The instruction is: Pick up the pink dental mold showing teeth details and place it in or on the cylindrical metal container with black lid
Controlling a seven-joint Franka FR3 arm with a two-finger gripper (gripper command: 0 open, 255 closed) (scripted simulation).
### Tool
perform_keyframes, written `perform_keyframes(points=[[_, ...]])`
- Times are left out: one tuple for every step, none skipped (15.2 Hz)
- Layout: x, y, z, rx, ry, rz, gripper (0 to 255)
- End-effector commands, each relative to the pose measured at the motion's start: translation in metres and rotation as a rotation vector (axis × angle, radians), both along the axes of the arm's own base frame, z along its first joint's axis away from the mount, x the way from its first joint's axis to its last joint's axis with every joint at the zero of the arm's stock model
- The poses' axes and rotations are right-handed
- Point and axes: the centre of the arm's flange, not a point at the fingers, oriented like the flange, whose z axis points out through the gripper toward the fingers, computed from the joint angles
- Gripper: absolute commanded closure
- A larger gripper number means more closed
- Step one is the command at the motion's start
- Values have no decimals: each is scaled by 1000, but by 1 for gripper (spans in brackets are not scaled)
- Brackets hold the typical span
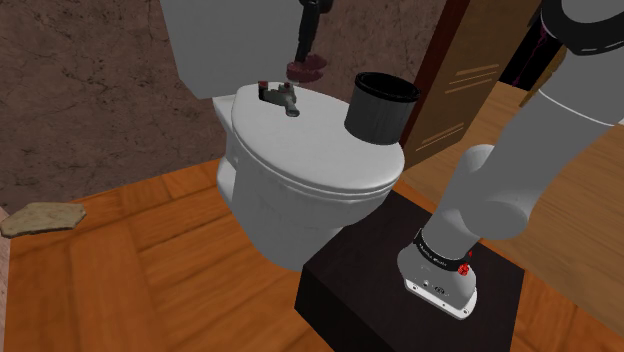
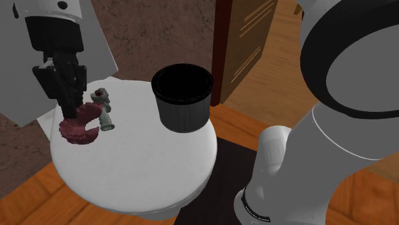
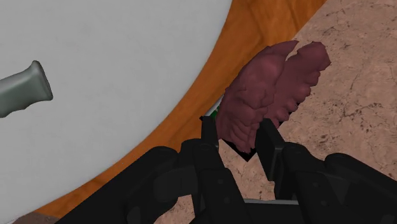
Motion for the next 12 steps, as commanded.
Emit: perform_keyframes(points=[[-1,0,11,0,0,0,255],[-1,0,16,0,0,0,255],[-1,0,21,0,0,0,255],[-1,0,27,0,0,0,255],[-1,0,32,0,0,0,255],[-1,0,37,0,0,0,255],[-1,0,41,0,0,0,255],[-5,-12,42,0,0,0,255],[-9,-25,43,0,0,0,255],[-13,-37,44,0,0,0,255],[-18,-49,45,0,0,0,255],[-22,-62,45,0,0,0,255]])
